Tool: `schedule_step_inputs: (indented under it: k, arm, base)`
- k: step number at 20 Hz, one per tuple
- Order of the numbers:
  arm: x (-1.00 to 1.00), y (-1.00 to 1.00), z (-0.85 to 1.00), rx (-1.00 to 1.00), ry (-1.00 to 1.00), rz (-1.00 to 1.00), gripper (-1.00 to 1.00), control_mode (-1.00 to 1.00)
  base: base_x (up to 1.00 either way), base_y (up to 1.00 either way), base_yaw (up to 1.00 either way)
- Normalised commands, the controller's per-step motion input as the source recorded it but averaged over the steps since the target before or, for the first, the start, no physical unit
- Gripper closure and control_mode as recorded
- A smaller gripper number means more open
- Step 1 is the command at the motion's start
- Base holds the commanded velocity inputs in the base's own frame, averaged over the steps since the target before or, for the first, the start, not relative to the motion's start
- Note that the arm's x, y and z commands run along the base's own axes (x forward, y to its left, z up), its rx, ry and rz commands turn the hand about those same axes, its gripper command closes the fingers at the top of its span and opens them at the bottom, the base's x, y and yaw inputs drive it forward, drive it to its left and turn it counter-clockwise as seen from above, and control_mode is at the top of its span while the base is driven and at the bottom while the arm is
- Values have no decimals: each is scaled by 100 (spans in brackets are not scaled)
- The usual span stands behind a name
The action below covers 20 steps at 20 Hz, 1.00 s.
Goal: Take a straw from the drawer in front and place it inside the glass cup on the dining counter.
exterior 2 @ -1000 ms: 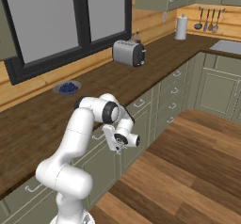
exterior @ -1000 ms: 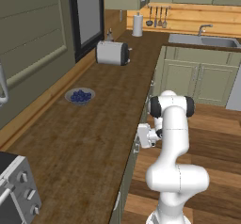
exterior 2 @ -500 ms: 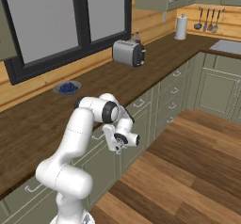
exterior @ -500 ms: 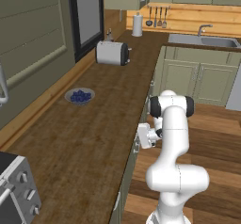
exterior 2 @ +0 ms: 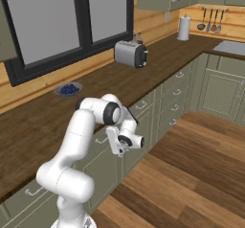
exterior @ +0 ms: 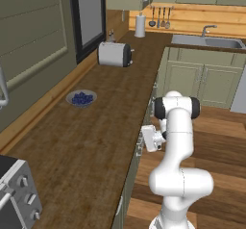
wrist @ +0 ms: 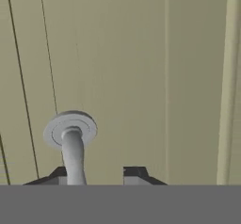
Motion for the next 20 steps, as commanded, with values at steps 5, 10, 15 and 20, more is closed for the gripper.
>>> schedule_step_inputs:
  k: [5,10,15,20]
  arm:
    - [-58,-31,0,0,-7,0,100,-100]
    - [-67,-49,-2,0,-4,0,100,-100]
    - [-68,-53,-4,1,-1,0,100,-100]
    - [-60,-50,0,1,0,0,100,-100]
  base:
    - [0,0,0]
    - [0,0,0]
    - [0,0,0]
    - [0,0,0]
